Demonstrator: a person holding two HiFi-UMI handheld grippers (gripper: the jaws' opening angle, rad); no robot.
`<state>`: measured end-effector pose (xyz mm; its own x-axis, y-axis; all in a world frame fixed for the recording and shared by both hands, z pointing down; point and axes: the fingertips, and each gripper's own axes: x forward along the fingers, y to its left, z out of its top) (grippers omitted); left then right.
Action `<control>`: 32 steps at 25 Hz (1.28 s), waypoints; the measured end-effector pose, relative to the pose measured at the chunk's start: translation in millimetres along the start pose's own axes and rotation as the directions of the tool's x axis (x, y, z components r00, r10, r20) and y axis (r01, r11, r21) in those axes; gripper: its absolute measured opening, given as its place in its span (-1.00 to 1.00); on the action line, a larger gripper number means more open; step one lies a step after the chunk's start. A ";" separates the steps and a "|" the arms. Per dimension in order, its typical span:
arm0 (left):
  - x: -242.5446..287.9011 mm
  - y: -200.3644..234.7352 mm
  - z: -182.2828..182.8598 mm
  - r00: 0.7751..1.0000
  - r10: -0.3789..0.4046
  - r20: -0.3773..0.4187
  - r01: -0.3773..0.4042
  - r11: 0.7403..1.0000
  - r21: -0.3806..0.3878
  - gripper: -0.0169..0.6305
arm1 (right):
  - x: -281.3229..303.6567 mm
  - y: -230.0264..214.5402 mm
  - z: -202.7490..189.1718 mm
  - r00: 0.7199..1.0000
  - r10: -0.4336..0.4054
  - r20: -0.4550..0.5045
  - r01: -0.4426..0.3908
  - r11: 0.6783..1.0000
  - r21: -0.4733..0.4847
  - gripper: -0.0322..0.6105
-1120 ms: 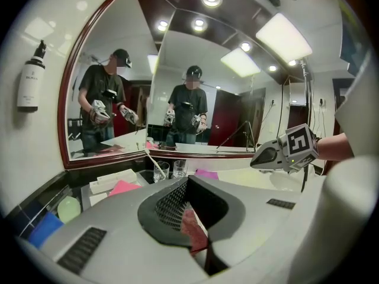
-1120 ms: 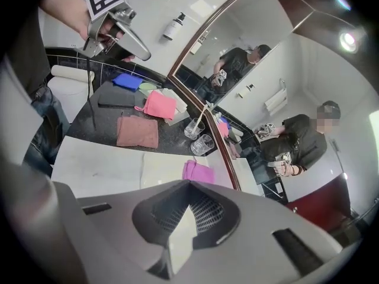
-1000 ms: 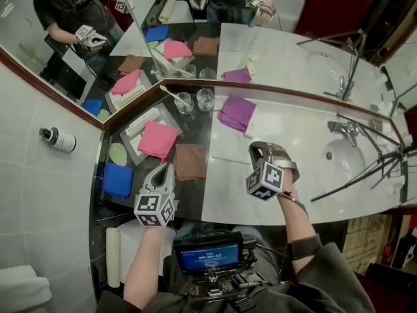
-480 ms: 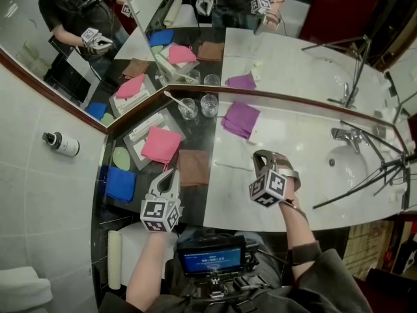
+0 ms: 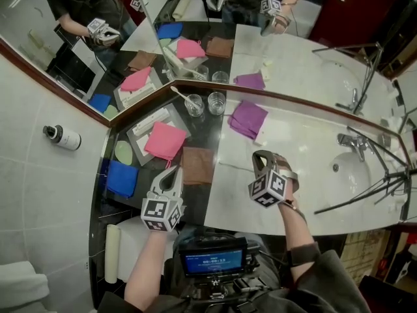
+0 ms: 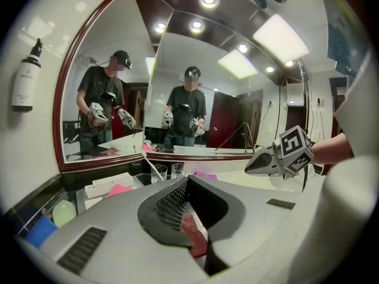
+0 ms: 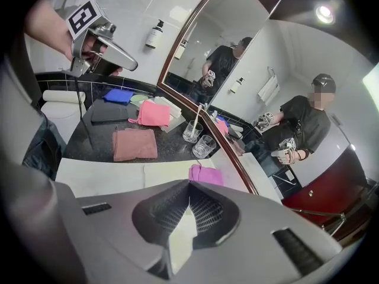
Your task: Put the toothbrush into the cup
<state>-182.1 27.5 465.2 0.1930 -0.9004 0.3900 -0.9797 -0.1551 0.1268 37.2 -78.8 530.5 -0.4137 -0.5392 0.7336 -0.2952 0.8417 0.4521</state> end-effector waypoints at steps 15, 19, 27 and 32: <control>8.8 36.3 -9.6 0.999 0.031 -0.007 -0.031 0.999 -0.027 -0.95 | 33.4 -5.5 85.3 0.981 0.073 0.178 -0.113 0.968 0.225 -0.84; 12.7 50.3 -13.1 0.999 0.041 -0.009 -0.041 0.998 -0.039 -0.95 | 37.1 -18.6 123.6 0.951 0.068 0.301 -0.203 0.871 0.447 -0.84; 28.2 74.4 -9.6 1.000 0.029 -0.006 -0.029 0.998 -0.050 -0.95 | 99.1 -22.2 174.0 0.943 0.103 0.316 -0.253 0.839 0.482 -0.64; 41.7 91.2 -10.3 1.000 0.019 -0.004 -0.020 0.998 -0.051 -0.95 | 151.8 -23.3 203.9 0.949 0.132 0.287 -0.244 0.883 0.402 -0.44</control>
<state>-262.8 -20.1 502.5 0.1741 -0.9015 0.3963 -0.9793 -0.1163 0.1658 -194.3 -186.3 527.8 -0.6786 -0.4090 0.6101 -0.5055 0.8627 0.0161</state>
